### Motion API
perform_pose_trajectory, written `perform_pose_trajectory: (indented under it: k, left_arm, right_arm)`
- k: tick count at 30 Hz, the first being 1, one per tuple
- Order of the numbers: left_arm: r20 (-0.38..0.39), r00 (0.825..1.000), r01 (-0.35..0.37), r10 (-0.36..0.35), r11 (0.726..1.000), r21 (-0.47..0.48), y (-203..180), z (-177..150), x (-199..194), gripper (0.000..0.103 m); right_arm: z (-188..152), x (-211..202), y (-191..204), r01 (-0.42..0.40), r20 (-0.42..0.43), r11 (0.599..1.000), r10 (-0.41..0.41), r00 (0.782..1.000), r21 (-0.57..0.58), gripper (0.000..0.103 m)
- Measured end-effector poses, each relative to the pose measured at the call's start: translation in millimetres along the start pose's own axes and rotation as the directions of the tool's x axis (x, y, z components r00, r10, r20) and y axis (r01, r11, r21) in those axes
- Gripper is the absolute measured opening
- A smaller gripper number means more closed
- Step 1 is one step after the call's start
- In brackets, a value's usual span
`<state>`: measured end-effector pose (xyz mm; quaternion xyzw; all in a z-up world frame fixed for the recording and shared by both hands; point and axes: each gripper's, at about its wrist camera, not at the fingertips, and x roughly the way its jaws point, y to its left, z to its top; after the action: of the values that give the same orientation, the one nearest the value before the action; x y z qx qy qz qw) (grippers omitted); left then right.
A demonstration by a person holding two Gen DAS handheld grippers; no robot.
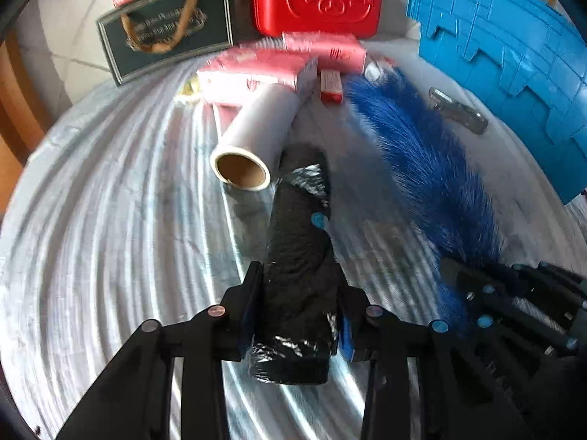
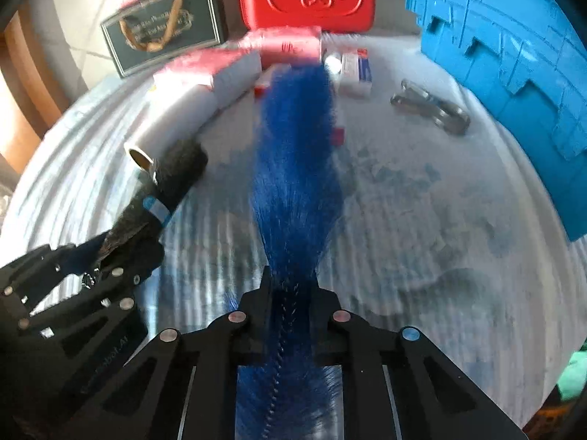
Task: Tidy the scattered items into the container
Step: 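Grasp the black umbrella with the left tool while the right tool grasps the blue brush, then lift the umbrella and blue brush and carry both over the blue crate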
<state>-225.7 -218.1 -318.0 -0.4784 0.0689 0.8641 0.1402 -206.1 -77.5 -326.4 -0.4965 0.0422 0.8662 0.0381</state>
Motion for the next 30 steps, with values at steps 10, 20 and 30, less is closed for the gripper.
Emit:
perform_pose_trajectory:
  k: [10,20,30]
  left_arm:
    - [0.143,0.989,0.043,-0.04,0.999,-0.018,-16,28,-84,0.034]
    - [0.322,0.946,0.04,-0.028,0.999,-0.03,-47,60,-168,0.034]
    - [0.454,0.889,-0.022,0.06,0.996,-0.088,-100,80,-239,0.034]
  right_arm:
    - [32,-73,-19,-0.037,0.101,0.999,0.036,0.994,0.009,0.012]
    - [56,-151,-38,-0.044,0.207,0.998,0.054,0.977,-0.054,0.012]
    - [79,-226,-76,-0.078,0.334,0.984,0.128,0.934,-0.16,0.013]
